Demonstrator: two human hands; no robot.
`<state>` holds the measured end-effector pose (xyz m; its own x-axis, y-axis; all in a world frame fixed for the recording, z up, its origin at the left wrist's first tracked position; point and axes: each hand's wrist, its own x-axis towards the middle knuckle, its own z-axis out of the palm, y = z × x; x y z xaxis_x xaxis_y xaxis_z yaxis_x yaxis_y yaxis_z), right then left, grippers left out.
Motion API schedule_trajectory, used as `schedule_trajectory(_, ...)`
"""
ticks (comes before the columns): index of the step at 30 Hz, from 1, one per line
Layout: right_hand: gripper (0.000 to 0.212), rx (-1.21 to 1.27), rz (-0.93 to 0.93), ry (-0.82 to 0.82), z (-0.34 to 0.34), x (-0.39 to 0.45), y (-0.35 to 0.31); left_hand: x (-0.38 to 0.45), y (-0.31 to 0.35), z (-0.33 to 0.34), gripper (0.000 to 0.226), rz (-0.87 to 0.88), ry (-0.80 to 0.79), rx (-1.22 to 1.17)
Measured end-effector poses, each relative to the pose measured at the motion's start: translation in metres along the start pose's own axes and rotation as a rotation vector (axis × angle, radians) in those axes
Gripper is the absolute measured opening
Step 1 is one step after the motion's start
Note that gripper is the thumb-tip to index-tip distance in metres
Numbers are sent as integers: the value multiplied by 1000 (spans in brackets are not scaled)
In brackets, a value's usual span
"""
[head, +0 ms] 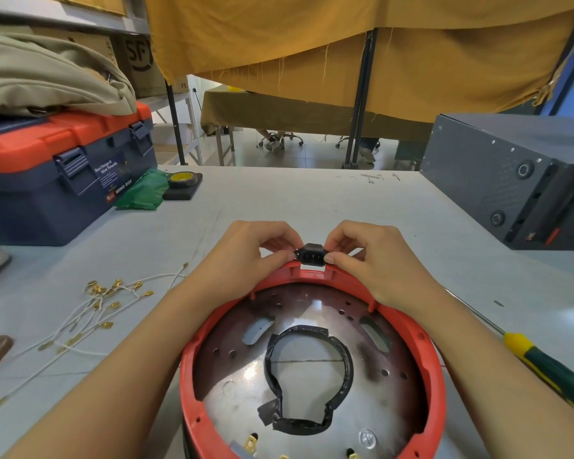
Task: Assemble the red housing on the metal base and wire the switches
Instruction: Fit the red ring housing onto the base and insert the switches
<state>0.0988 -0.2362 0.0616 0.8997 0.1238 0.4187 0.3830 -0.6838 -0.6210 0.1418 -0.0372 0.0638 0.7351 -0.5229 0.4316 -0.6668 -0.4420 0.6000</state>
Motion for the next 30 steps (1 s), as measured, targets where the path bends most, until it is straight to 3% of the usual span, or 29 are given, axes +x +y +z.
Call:
schedule_trajectory(16,12,330,20,-23,-11,0,-9,1,-3,-4,31,-9,7,-220)
schedule_trajectory(22,31,366,34,-30,-9,0,-9,0,0,-4,30,-22,-12,-282)
schedule_trajectory(30,42,338,21,-62,-9,-1,-10,0,-3,-4,28,-16,-35,-268)
